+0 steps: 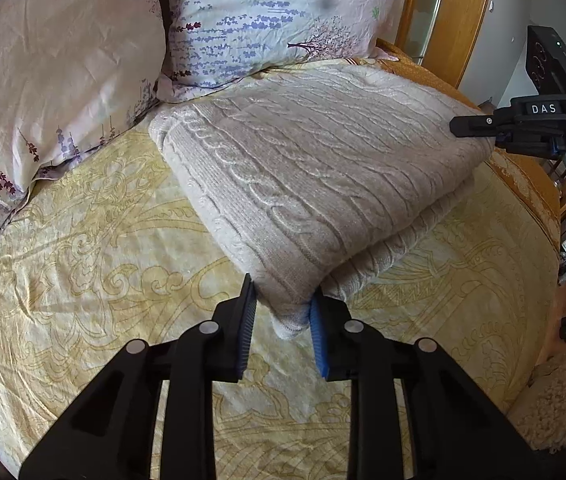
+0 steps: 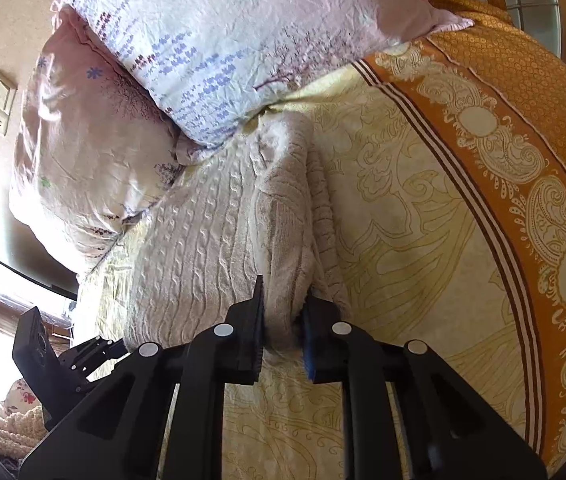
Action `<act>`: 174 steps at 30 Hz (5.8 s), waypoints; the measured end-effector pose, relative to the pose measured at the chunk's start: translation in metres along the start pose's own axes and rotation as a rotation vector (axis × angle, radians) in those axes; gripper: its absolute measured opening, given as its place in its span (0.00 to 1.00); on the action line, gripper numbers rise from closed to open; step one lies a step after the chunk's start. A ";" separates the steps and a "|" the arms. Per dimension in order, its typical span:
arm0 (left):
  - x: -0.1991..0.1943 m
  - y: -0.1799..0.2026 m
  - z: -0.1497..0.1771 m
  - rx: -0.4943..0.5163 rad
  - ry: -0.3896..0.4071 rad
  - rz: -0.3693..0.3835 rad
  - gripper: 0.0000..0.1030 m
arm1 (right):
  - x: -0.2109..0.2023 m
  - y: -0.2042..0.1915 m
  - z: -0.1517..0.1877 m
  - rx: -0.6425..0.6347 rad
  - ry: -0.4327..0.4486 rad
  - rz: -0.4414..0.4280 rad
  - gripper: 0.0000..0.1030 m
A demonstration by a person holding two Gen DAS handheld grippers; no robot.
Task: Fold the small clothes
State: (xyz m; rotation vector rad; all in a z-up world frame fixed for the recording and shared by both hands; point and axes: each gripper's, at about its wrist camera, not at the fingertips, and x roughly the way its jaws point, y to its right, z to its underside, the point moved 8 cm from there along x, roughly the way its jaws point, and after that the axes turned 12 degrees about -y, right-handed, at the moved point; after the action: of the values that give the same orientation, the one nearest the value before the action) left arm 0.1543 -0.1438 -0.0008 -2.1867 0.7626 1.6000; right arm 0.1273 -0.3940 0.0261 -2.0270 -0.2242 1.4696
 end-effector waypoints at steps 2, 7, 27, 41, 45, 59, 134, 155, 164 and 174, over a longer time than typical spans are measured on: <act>-0.007 -0.002 0.000 -0.003 0.010 0.020 0.20 | -0.014 -0.008 -0.003 -0.026 0.047 0.002 0.14; 0.000 -0.001 0.010 0.009 -0.032 0.037 0.15 | 0.010 0.013 0.007 -0.013 -0.042 0.101 0.13; -0.032 -0.081 -0.036 -0.388 0.004 0.264 0.98 | 0.014 0.033 -0.050 0.193 -0.106 -0.162 0.77; 0.036 -0.065 -0.093 -0.524 -0.100 0.449 0.85 | 0.071 0.032 -0.065 0.257 -0.289 -0.277 0.70; 0.045 -0.054 -0.093 -0.570 -0.097 0.543 0.59 | 0.083 0.019 -0.057 0.224 -0.315 -0.312 0.60; 0.033 -0.051 -0.090 -0.650 -0.042 0.639 0.34 | 0.090 -0.006 -0.041 0.243 -0.330 -0.532 0.35; -0.060 -0.068 -0.005 -0.355 0.052 -0.219 0.88 | 0.089 -0.168 0.017 -0.461 -0.028 0.118 0.21; -0.057 -0.060 0.080 -0.525 0.020 -0.234 0.92 | 0.072 -0.143 0.069 -0.431 0.136 0.355 0.80; -0.041 -0.066 0.104 -0.571 -0.049 -0.219 0.92 | 0.089 -0.126 0.086 -0.370 0.034 0.383 0.83; -0.030 -0.063 0.103 -0.516 -0.085 -0.260 0.98 | 0.117 -0.125 0.104 -0.395 -0.052 0.457 0.99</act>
State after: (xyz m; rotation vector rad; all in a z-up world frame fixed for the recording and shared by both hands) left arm 0.1046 -0.0297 -0.0081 -2.4040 0.0253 1.8840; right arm 0.1028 -0.1997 -0.0161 -2.4752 -0.0762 1.8735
